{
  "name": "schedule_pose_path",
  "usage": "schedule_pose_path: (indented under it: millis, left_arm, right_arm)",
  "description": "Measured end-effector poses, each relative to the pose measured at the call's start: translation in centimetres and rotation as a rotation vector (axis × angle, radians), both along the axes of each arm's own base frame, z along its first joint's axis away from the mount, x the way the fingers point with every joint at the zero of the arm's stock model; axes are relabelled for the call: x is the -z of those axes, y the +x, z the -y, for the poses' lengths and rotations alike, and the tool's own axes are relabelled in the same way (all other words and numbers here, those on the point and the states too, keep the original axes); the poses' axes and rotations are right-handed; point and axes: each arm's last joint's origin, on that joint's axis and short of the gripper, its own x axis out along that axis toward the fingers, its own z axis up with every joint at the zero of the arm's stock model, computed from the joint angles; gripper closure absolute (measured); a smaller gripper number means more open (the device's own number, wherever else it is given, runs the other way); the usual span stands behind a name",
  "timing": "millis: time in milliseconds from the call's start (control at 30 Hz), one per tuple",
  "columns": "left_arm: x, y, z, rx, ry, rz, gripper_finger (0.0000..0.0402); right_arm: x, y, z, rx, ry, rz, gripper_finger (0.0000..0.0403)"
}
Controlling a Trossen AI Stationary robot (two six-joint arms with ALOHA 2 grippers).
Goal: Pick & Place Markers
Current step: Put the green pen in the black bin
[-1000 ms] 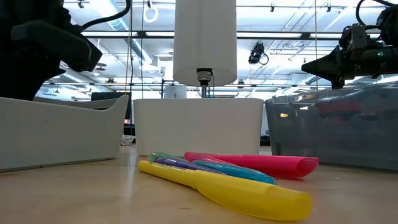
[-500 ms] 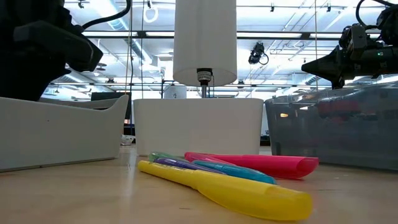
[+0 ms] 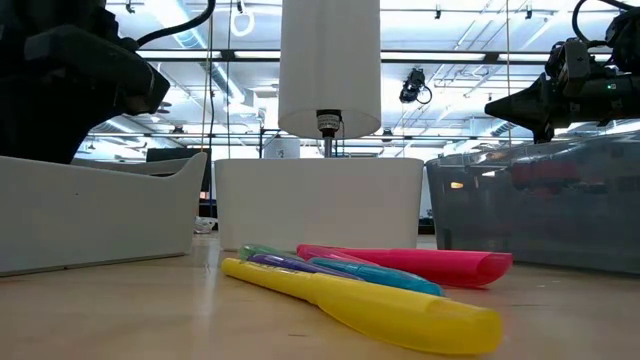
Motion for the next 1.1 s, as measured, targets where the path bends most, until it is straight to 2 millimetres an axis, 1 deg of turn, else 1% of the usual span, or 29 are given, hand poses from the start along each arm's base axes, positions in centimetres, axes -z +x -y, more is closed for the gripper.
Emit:
schedule_pose_path:
  millis: [167, 300, 467, 667, 767, 900, 1100]
  left_arm:
    - [0.0, 0.1, 0.0, 0.033, -0.003, 0.004, 0.0151]
    - [-0.8, 0.6, 0.3, 0.106, -0.015, 0.034, 0.0152]
    - [-2.5, 1.6, 0.4, 0.218, 0.014, 0.096, 0.0152]
    - [-5.0, 2.0, 0.4, 0.305, 0.050, 0.090, 0.0152]
    - [-6.2, 2.4, 0.5, 0.361, 0.058, 0.116, 0.0152]
    - [-7.6, 2.9, 0.8, 0.473, 0.055, 0.160, 0.0152]
    - [-9.1, 3.3, 1.1, 0.648, 0.058, 0.210, 0.0152]
  right_arm:
    - [0.0, 0.0, 0.0, 0.000, 0.000, 0.000, 0.0379]
    - [0.0, 0.0, 0.0, 0.000, 0.000, 0.000, 0.0379]
    - [0.0, 0.0, 0.0, 0.000, 0.000, 0.000, 0.0379]
    - [0.0, 0.0, 0.0, 0.000, 0.000, 0.000, 0.0379]
    - [0.0, 0.0, 0.0, 0.000, 0.000, 0.000, 0.0379]
    - [0.0, 0.0, 0.0, 0.000, 0.000, 0.000, 0.0379]
    - [0.0, 0.0, 0.0, 0.000, 0.000, 0.000, 0.0379]
